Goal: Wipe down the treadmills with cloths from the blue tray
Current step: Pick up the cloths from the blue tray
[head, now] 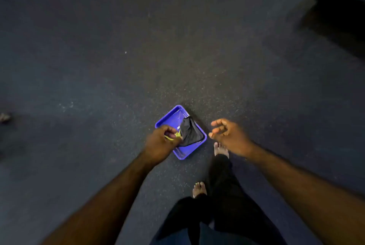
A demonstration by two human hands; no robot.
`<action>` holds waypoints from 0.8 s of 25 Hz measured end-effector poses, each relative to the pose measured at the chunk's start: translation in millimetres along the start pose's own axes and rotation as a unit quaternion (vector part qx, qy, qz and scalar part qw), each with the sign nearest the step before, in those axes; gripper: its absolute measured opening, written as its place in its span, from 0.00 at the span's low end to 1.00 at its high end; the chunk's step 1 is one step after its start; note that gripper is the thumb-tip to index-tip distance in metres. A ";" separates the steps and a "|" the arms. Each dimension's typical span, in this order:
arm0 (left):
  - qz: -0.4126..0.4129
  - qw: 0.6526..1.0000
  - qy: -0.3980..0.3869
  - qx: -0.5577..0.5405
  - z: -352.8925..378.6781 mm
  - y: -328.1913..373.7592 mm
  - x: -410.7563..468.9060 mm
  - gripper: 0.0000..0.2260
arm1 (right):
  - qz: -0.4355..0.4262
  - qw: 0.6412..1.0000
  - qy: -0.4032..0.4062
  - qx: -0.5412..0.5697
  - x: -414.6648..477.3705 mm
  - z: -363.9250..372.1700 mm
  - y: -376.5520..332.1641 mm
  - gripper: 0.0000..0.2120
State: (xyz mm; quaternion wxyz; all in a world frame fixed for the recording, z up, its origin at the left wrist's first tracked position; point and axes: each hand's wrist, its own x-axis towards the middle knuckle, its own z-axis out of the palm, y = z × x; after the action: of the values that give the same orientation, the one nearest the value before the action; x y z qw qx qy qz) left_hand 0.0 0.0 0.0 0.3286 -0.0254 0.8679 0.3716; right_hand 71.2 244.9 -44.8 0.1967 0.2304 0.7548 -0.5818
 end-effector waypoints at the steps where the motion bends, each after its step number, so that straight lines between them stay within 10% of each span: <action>1: -0.027 0.999 -0.008 -0.021 6.7 -19.4 16.0 0.10 | 0.015 0.999 -0.029 -0.018 22.7 9.5 15.1 0.15; 14: -0.184 0.982 -0.051 -0.005 75.7 -244.3 195.3 0.10 | 0.053 0.900 -0.247 -0.354 247.0 200.4 201.9 0.37; 20: -0.182 0.982 -0.039 -0.012 122.1 -372.7 279.5 0.10 | -0.123 0.754 -0.319 -0.561 381.4 309.6 326.2 0.24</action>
State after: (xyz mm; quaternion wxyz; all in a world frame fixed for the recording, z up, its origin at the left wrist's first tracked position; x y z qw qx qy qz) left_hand -44.0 -132.5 -460.9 0.4237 -0.1724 0.8309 0.3167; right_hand -43.2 61.0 -593.3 0.4464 -0.2152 0.8612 -0.1125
